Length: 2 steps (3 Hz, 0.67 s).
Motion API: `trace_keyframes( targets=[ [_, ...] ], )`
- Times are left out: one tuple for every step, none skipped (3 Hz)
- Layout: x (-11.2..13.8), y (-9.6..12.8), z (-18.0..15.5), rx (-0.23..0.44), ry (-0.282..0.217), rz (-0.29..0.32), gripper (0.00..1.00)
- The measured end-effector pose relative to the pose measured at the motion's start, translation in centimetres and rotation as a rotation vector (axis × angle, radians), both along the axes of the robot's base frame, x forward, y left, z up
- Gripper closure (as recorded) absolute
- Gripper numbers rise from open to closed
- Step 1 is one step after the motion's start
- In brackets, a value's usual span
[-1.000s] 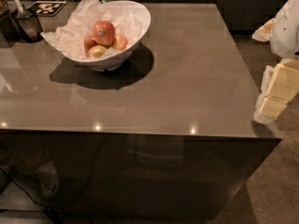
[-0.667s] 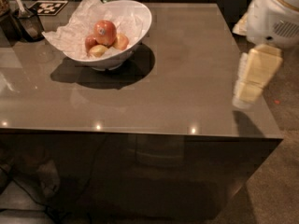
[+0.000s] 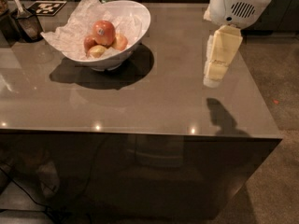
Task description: Pick apple from white bowl
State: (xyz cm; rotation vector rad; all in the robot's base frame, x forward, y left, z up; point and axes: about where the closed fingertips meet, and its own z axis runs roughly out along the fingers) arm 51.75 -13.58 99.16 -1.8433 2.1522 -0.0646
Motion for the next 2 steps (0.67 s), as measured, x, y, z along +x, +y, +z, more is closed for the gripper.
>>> trace_keyframes(
  targets=[
    [2.6,2.9,1.0,0.041,-0.034,0.04,0.0],
    [6.0,6.2,2.6,0.051,-0.048,0.096,0.0]
  ],
)
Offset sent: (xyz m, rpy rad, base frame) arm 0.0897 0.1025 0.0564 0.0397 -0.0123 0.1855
